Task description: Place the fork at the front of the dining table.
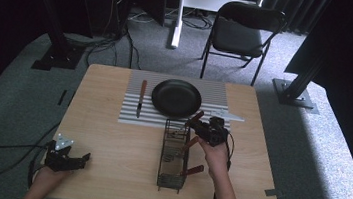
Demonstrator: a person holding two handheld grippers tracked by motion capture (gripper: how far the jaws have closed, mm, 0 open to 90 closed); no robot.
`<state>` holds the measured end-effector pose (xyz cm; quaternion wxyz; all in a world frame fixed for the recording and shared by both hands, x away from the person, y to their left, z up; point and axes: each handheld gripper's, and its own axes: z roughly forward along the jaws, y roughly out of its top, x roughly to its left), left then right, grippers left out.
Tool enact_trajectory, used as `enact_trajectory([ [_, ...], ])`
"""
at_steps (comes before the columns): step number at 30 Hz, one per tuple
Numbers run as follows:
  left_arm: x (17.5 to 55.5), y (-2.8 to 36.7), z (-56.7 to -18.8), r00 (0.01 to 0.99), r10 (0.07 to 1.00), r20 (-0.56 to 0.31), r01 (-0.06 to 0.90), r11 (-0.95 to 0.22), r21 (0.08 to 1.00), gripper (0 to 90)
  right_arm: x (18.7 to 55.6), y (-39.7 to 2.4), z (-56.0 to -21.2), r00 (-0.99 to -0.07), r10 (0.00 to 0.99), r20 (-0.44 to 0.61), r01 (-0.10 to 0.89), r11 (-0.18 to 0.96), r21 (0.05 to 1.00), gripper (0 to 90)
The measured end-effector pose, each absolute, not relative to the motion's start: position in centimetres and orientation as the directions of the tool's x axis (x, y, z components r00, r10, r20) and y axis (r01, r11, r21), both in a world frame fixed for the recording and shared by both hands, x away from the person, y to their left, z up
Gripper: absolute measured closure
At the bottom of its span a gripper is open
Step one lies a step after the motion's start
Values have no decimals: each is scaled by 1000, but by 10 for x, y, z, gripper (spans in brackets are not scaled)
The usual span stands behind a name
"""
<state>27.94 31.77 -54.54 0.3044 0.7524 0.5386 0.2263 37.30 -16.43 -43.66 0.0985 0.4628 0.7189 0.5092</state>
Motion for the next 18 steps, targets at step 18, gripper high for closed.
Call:
enact_trajectory([
  [18, 279, 318, -545, 316, 949, 12, 672, -233, 703, 95, 368, -169, -423, -600, 729, 328, 519, 44, 854, 809],
])
